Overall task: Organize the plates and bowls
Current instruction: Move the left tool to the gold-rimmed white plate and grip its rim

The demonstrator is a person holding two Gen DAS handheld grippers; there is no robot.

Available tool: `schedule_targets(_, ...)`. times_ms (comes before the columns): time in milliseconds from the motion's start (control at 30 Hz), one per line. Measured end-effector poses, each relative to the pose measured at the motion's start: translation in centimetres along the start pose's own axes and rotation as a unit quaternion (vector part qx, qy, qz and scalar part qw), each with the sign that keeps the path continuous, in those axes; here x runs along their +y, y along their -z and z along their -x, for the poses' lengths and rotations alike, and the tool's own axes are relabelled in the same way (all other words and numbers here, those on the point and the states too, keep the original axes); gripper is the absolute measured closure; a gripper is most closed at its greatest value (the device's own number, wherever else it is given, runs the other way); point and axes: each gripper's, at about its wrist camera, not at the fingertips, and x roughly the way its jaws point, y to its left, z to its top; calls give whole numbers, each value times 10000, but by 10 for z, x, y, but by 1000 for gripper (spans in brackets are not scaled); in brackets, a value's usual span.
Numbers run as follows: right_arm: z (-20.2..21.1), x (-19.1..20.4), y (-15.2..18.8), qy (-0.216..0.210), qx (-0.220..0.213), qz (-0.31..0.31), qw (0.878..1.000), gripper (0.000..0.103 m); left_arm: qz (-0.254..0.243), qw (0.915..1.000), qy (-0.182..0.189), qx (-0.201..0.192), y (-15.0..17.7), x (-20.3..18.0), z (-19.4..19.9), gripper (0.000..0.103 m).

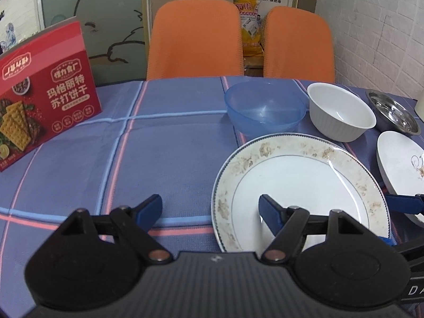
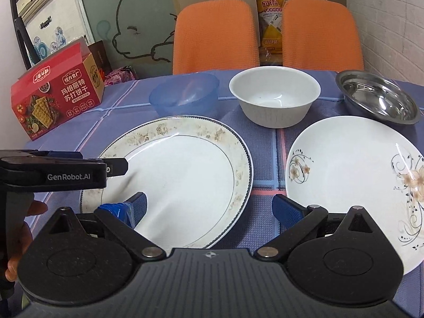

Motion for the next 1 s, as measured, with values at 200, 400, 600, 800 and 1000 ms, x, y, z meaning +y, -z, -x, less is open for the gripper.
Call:
schedule_targets(200, -15, 8, -3, -128, 173, 78, 9997, 14, -143, 9999, -6, 61, -2, -1, -6, 30)
schedule_targets(400, -23, 12, -4, -64, 235, 270, 9993, 14, -331, 9993, 151, 114, -5, -5, -15, 29)
schedule_targets(600, -26, 14, 2, -43, 54, 790, 9969, 13, -246, 9986, 417, 211, -9, 2, -19, 30)
schedule_targets(800, -30, 21, -4, 38, 187, 622, 9979, 12, -239, 9951, 951, 140, -7, -4, -20, 46)
schedule_targets(1000, -28, 23, -5, -22, 209, 460, 9987, 12, -107, 9960, 864, 212, -10, -8, -18, 52)
